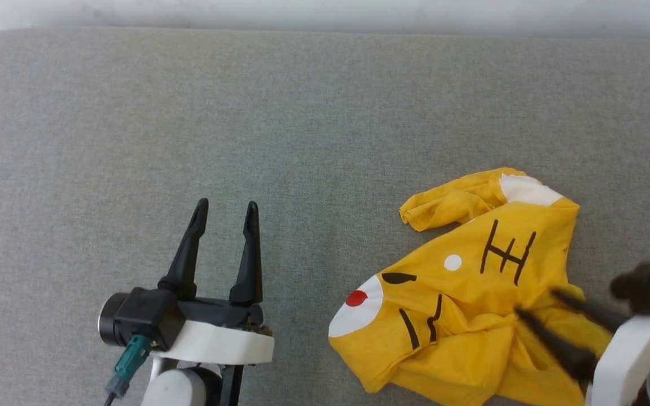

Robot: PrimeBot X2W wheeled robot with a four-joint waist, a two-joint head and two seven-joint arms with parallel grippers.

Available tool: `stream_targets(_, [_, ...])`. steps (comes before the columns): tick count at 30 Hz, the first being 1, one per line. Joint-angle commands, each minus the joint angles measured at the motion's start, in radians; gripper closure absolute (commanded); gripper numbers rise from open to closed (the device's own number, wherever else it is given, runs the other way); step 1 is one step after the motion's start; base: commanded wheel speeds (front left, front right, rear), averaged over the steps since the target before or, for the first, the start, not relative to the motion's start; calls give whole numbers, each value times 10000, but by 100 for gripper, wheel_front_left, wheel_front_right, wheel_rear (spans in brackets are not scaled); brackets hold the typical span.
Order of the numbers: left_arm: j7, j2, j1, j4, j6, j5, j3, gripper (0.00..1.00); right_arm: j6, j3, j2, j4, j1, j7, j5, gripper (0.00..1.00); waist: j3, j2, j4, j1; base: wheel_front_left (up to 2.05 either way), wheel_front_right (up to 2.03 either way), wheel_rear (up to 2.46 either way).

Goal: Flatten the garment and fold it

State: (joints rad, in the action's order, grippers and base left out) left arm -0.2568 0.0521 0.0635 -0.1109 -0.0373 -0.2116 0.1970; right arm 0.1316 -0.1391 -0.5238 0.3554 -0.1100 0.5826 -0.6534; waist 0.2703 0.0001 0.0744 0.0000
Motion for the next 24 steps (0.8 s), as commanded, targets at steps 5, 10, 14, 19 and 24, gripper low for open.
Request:
stream_targets(5, [-49, -18, 109, 2, -6, 0, 35, 0, -9, 644, 360, 183, 1145, -1004, 239, 0, 24, -1, 72, 0, 0, 0, 0])
stream_targets(10, [-49, -18, 157, -57, -66, -90, 165, 0, -9, 1959, 1054, -611, 1792, -963, 1677, 0, 281, -1, 282, 0, 0, 0, 0])
stream_targets(14, [-49, -18, 266, -97, -118, -121, 228, 0, -9, 2173, 1398, -1317, 2141, -609, 2229, 0, 618, -1, 458, 0, 0, 0, 0])
stream_targets(19, [-49, -18, 480, -118, -139, -113, 356, 0, -9, 1911, 1467, -2448, 2733, -432, 2422, 0, 993, -1, 671, 0, 0, 0, 0])
stream_targets(24, [-49, -18, 751, -20, -152, -157, 533, 0, -9, 1716, 1372, -3722, 3207, -249, 2745, 55, 1103, -1, 903, 0, 0, 0, 0])
